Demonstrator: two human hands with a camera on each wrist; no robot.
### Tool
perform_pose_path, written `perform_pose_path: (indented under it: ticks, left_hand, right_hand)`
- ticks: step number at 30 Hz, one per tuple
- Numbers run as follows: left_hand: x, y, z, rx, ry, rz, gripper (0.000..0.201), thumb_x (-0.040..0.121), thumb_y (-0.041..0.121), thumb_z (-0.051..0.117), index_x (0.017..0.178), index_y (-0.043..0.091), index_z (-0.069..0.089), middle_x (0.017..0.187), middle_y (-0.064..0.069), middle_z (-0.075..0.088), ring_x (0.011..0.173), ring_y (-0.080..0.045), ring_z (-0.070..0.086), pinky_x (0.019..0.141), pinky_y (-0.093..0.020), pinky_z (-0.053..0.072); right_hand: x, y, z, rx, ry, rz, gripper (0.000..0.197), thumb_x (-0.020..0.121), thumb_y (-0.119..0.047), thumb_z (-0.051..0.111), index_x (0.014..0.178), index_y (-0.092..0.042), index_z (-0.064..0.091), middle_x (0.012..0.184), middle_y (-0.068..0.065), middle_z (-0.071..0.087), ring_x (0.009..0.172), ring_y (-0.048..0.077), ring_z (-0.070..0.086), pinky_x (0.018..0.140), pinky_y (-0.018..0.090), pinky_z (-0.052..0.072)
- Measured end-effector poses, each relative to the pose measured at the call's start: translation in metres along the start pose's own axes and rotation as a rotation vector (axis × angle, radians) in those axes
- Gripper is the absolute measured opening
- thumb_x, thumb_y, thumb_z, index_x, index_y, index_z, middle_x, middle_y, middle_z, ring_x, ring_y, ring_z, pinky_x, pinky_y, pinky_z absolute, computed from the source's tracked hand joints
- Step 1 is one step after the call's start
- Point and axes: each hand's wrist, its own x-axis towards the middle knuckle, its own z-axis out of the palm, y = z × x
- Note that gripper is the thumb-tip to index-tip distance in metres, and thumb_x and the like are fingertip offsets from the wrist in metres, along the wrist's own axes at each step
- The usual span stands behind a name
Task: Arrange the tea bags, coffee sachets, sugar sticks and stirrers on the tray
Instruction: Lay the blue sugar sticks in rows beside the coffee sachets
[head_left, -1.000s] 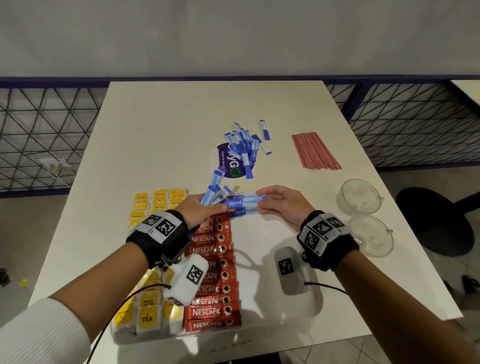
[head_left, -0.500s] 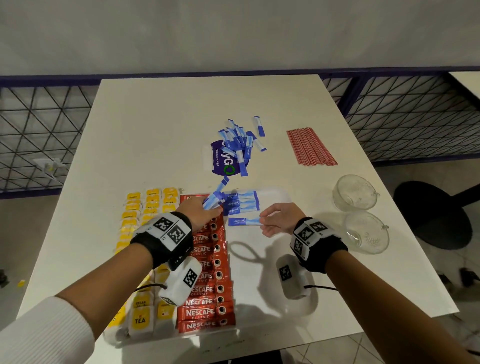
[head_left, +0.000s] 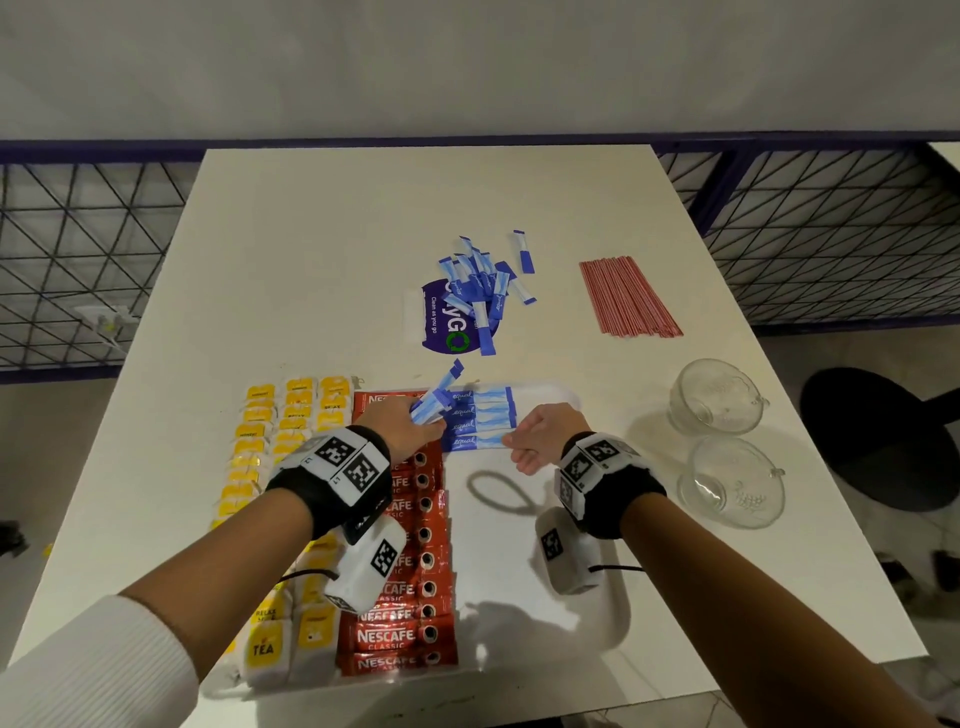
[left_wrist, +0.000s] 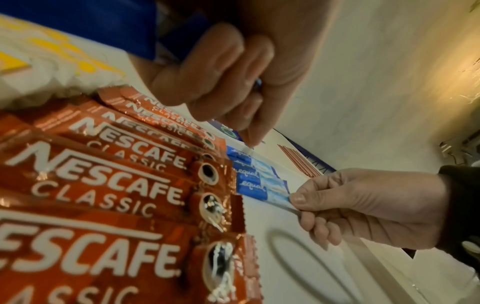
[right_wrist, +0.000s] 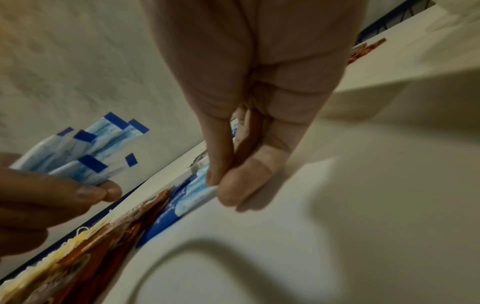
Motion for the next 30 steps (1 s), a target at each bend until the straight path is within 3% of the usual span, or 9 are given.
perform_pose_path:
  ticks: [3, 8, 12, 18, 23, 26, 28, 30]
  left_hand:
    - [0.001, 0.001, 0.000, 0.035, -0.002, -0.020, 0.020, 0.093, 0.034, 0.051, 0.091, 0.014, 0.052, 0.073, -0.002, 0.052, 0.077, -0.020, 0.050, 0.050, -0.015, 0.030]
    - [0.003, 0.002, 0.000, 0.049, -0.021, -0.034, 0.020, 0.093, 0.035, 0.051, 0.092, 0.015, 0.051, 0.068, 0.003, 0.048, 0.076, -0.019, 0.051, 0.052, -0.016, 0.031]
    - [0.004, 0.004, 0.000, 0.039, -0.022, -0.034, 0.020, 0.094, 0.035, 0.050, 0.091, 0.015, 0.050, 0.068, 0.002, 0.048, 0.060, -0.010, 0.045, 0.050, -0.016, 0.029]
    - [0.001, 0.006, -0.003, 0.006, -0.042, -0.020, 0.018, 0.094, 0.032, 0.050, 0.093, 0.014, 0.052, 0.086, -0.007, 0.055, 0.078, -0.019, 0.050, 0.052, -0.015, 0.030]
    - [-0.006, 0.012, -0.009, -0.075, -0.063, 0.022, 0.014, 0.093, 0.032, 0.053, 0.097, 0.019, 0.050, 0.076, 0.005, 0.051, 0.080, -0.018, 0.049, 0.056, -0.013, 0.031]
    - [-0.011, 0.018, -0.014, -0.202, -0.131, 0.046, 0.014, 0.091, 0.033, 0.056, 0.089, 0.021, 0.050, 0.070, 0.004, 0.052, 0.058, -0.013, 0.048, 0.049, -0.016, 0.033]
    - [-0.013, 0.020, -0.017, -0.292, -0.191, 0.031, 0.026, 0.091, 0.034, 0.057, 0.073, 0.017, 0.049, 0.054, 0.004, 0.047, 0.038, -0.008, 0.038, 0.041, -0.018, 0.031]
    - [-0.017, 0.025, -0.022, -0.340, -0.244, 0.040, 0.036, 0.091, 0.034, 0.056, 0.064, 0.014, 0.045, 0.042, 0.007, 0.045, 0.029, -0.006, 0.033, 0.037, -0.018, 0.030]
  right_hand:
    - [0.002, -0.002, 0.000, -0.020, -0.024, 0.020, 0.024, 0.080, -0.012, 0.072, 0.071, -0.007, 0.051, 0.060, 0.011, 0.063, 0.044, 0.018, 0.057, 0.062, 0.031, 0.055]
    - [0.005, -0.007, -0.001, -0.040, -0.047, 0.070, 0.022, 0.084, -0.014, 0.068, 0.075, -0.005, 0.050, 0.065, 0.014, 0.061, 0.055, 0.023, 0.058, 0.072, 0.036, 0.055]
    - [0.006, -0.007, -0.002, -0.049, -0.065, 0.070, 0.023, 0.084, -0.016, 0.068, 0.074, -0.004, 0.051, 0.065, 0.014, 0.062, 0.056, 0.022, 0.059, 0.078, 0.038, 0.055]
    - [0.003, -0.010, -0.005, -0.018, -0.097, 0.082, 0.025, 0.085, -0.016, 0.066, 0.071, -0.002, 0.050, 0.063, 0.012, 0.060, 0.043, 0.013, 0.059, 0.066, 0.029, 0.055]
    - [-0.007, -0.015, -0.012, -0.019, -0.096, 0.081, 0.029, 0.085, -0.023, 0.065, 0.072, -0.003, 0.050, 0.092, 0.022, 0.065, 0.059, 0.018, 0.058, 0.071, 0.031, 0.054]
    - [-0.013, -0.023, -0.017, 0.036, -0.022, -0.057, 0.027, 0.083, -0.030, 0.068, 0.085, -0.009, 0.052, 0.079, 0.009, 0.061, 0.060, 0.014, 0.053, 0.065, 0.025, 0.050]
    - [-0.021, -0.033, -0.019, 0.082, -0.067, -0.174, 0.028, 0.086, -0.031, 0.064, 0.106, -0.013, 0.054, 0.086, 0.003, 0.060, 0.067, 0.013, 0.054, 0.064, 0.021, 0.047]
    - [-0.029, -0.045, -0.021, 0.092, -0.136, -0.269, 0.036, 0.089, -0.028, 0.059, 0.123, -0.019, 0.051, 0.096, 0.002, 0.060, 0.078, 0.014, 0.058, 0.067, 0.020, 0.049]
